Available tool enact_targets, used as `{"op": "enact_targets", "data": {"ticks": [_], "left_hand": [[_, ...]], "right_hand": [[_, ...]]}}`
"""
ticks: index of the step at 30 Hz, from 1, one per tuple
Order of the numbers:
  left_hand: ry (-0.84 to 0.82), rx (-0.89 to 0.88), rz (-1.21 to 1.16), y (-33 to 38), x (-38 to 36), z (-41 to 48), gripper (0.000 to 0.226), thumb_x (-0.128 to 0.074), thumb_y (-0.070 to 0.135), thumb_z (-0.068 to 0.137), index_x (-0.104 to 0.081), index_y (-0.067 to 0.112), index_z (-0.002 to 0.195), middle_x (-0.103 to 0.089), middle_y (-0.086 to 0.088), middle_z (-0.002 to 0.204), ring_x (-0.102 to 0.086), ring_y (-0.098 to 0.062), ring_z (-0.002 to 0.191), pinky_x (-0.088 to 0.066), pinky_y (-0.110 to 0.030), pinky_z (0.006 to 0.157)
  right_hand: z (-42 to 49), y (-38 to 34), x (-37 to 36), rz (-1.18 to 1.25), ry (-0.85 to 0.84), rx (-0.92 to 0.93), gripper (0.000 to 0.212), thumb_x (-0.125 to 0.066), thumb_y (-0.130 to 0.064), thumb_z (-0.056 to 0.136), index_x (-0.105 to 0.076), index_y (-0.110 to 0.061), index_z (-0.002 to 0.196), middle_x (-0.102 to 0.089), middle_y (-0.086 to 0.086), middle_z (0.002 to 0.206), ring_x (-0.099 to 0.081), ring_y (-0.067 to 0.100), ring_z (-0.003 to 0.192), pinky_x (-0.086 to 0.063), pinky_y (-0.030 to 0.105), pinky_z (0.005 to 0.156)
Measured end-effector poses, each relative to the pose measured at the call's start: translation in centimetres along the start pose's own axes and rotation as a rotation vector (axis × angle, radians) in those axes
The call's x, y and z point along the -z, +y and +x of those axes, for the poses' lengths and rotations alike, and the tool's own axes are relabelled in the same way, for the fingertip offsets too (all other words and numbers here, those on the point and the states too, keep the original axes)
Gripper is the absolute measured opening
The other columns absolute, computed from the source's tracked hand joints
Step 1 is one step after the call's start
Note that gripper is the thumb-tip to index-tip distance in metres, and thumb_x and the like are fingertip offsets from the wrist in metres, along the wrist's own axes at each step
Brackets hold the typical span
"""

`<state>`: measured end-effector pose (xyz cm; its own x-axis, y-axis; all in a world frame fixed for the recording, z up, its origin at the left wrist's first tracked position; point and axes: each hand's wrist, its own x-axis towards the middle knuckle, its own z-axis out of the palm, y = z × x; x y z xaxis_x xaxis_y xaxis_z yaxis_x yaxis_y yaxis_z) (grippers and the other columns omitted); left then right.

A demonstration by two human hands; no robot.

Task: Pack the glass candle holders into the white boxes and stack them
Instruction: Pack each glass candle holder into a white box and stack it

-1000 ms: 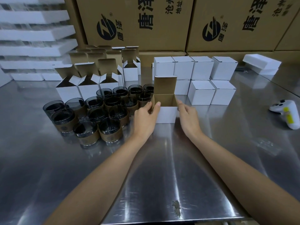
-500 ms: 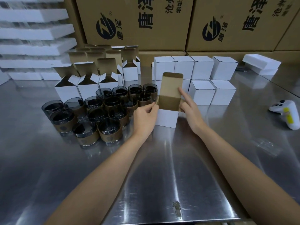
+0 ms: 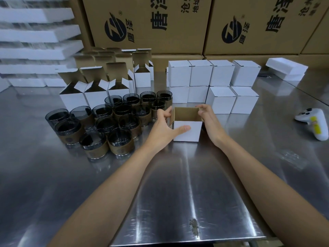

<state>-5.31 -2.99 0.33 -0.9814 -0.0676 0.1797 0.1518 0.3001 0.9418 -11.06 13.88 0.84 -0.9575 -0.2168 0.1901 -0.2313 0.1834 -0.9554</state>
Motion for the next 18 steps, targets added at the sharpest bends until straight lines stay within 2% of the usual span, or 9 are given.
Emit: {"op": "enact_targets", "data": {"ticks": [2, 4, 6, 7, 10, 12, 14, 16, 18], "left_hand": [[-0.023, 0.015, 0.068, -0.1, 0.2, 0.1, 0.076, -0.086, 0.036, 0.07, -0.03, 0.01, 0.114, -0.041, -0.001, 0.145, -0.046, -0.015, 0.127, -0.041, -0.036, 0.107], [-0.023, 0.032, 0.149, -0.2, 0.3, 0.2, 0.077, -0.086, 0.041, 0.069, -0.027, 0.013, 0.111, -0.05, -0.007, 0.124, -0.052, -0.023, 0.11, -0.046, -0.041, 0.095], [-0.007, 0.02, 0.136, -0.3, 0.3, 0.3, 0.076, -0.085, 0.038, 0.07, -0.026, 0.017, 0.112, -0.051, -0.004, 0.115, -0.053, -0.02, 0.105, -0.047, -0.041, 0.096], [-0.012, 0.012, 0.105, -0.4, 0.3, 0.4, 0.077, -0.085, 0.035, 0.071, -0.025, 0.018, 0.117, -0.052, 0.0, 0.117, -0.053, -0.016, 0.108, -0.046, -0.041, 0.099], [-0.06, -0.006, 0.113, -0.5, 0.1, 0.7, 0.1, -0.081, 0.043, 0.073, -0.015, 0.023, 0.146, -0.042, 0.006, 0.141, -0.041, -0.011, 0.13, -0.033, -0.034, 0.113], [-0.104, -0.015, 0.194, -0.7, 0.0, 1.0, 0.107, -0.074, 0.054, 0.076, -0.004, 0.029, 0.153, -0.024, 0.008, 0.155, -0.026, -0.01, 0.139, -0.024, -0.031, 0.116], [-0.12, -0.032, 0.234, -0.9, 0.0, 1.2, 0.104, -0.069, 0.058, 0.078, -0.005, 0.027, 0.153, -0.023, 0.012, 0.15, -0.024, -0.007, 0.137, -0.023, -0.03, 0.114], [-0.122, -0.055, 0.256, -0.9, 0.0, 1.2, 0.095, -0.068, 0.06, 0.078, -0.016, 0.025, 0.15, -0.027, 0.013, 0.141, -0.027, -0.005, 0.132, -0.026, -0.031, 0.112], [-0.126, -0.076, 0.268, -1.0, 0.0, 1.3, 0.087, -0.07, 0.055, 0.078, -0.025, 0.021, 0.145, -0.032, 0.007, 0.142, -0.028, -0.007, 0.134, -0.028, -0.033, 0.113]], "right_hand": [[0.2, 0.0, 0.2, -0.009, -0.041, -0.007, 0.013, -0.037, -0.011, 0.101, -0.05, -0.012, 0.106, -0.046, -0.004, 0.084, -0.044, 0.005, 0.074, -0.036, 0.016, 0.07], [0.3, -0.1, 0.7, 0.006, -0.095, -0.023, 0.011, -0.039, -0.009, 0.1, -0.049, -0.012, 0.097, -0.043, -0.006, 0.072, -0.041, 0.006, 0.066, -0.034, 0.021, 0.067], [0.5, -1.1, 1.2, 0.072, -0.158, -0.051, 0.013, -0.044, -0.01, 0.099, -0.055, -0.014, 0.094, -0.055, -0.009, 0.069, -0.053, 0.004, 0.065, -0.042, 0.016, 0.067], [0.9, -1.7, 1.6, 0.078, -0.171, -0.038, 0.014, -0.046, -0.01, 0.098, -0.06, -0.015, 0.097, -0.063, -0.009, 0.078, -0.06, 0.002, 0.071, -0.046, 0.013, 0.068], [3.1, -4.3, 2.5, -0.242, -0.158, 0.075, 0.018, -0.057, -0.016, 0.095, -0.064, -0.023, 0.11, -0.067, -0.003, 0.112, -0.064, 0.003, 0.097, -0.047, 0.017, 0.084], [4.3, -6.1, 2.5, -0.518, -0.195, 0.124, 0.017, -0.063, -0.021, 0.091, -0.064, -0.029, 0.107, -0.065, -0.006, 0.113, -0.063, 0.007, 0.098, -0.047, 0.021, 0.082], [4.9, -7.5, 1.6, -0.684, -0.171, 0.182, 0.018, -0.062, -0.017, 0.091, -0.066, -0.029, 0.103, -0.065, -0.007, 0.109, -0.062, 0.008, 0.095, -0.048, 0.023, 0.078], [5.4, -8.6, -0.5, -0.79, -0.116, 0.309, 0.027, -0.056, -0.007, 0.09, -0.068, -0.026, 0.107, -0.065, -0.005, 0.112, -0.06, 0.012, 0.101, -0.049, 0.031, 0.084], [5.6, -9.2, -3.2, -0.802, -0.17, 0.374, 0.034, -0.053, 0.0, 0.09, -0.069, -0.023, 0.109, -0.063, -0.001, 0.118, -0.058, 0.016, 0.108, -0.048, 0.034, 0.089]]}}
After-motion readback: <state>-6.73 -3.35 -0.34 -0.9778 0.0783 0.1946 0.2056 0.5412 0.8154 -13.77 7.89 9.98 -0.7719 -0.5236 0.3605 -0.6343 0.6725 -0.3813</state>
